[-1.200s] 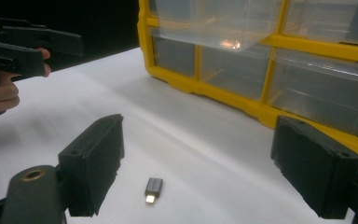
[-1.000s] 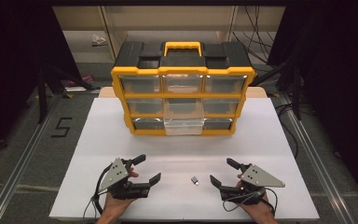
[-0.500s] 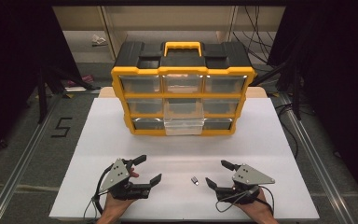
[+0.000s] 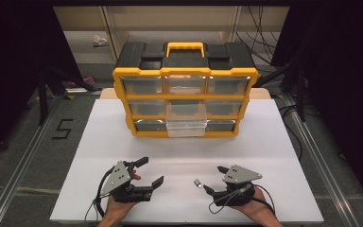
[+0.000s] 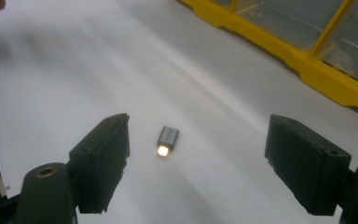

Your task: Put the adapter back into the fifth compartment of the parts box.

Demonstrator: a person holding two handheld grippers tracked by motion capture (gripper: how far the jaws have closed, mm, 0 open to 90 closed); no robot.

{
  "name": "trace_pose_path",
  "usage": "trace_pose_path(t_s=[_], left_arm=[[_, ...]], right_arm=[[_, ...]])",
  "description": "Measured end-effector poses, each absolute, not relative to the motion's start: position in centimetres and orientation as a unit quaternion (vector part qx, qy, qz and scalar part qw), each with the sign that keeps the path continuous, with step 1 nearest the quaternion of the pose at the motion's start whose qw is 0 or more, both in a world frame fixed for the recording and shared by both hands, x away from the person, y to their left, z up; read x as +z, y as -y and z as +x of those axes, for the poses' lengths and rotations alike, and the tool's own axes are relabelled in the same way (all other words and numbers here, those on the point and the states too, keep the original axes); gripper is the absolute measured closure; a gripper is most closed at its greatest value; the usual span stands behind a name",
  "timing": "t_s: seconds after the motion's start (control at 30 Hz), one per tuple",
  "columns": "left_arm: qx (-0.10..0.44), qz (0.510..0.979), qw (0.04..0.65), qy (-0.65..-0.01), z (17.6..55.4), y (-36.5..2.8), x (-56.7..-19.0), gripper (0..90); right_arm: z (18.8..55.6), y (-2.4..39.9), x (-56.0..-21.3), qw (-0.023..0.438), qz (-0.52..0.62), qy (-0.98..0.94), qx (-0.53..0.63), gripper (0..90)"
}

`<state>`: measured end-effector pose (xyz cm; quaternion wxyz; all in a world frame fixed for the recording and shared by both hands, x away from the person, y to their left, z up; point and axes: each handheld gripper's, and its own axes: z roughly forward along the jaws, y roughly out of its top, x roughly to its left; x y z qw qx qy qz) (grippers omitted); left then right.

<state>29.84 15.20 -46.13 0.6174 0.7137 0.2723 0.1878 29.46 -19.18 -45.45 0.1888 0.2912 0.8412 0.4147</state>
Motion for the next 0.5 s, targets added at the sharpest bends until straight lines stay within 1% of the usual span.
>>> trace_pose_path(t_s=[0.27,0.37,0.5], left_arm=[[0.186,0.716,0.616,-0.271,29.9,-15.2,-46.2,17.1],[0.188,0.716,0.615,-0.270,29.8,-15.1,-46.2,17.1],[0.188,0.716,0.616,-0.269,29.8,-15.1,-46.2,17.1]], right_arm=[[30.0,18.3,-45.4,0.183,0.281,-0.859,0.386,23.3],[30.4,17.9,-45.3,0.191,0.271,-0.868,0.370,24.1],[30.8,17.5,-44.9,0.185,0.266,-0.878,0.354,25.3]])
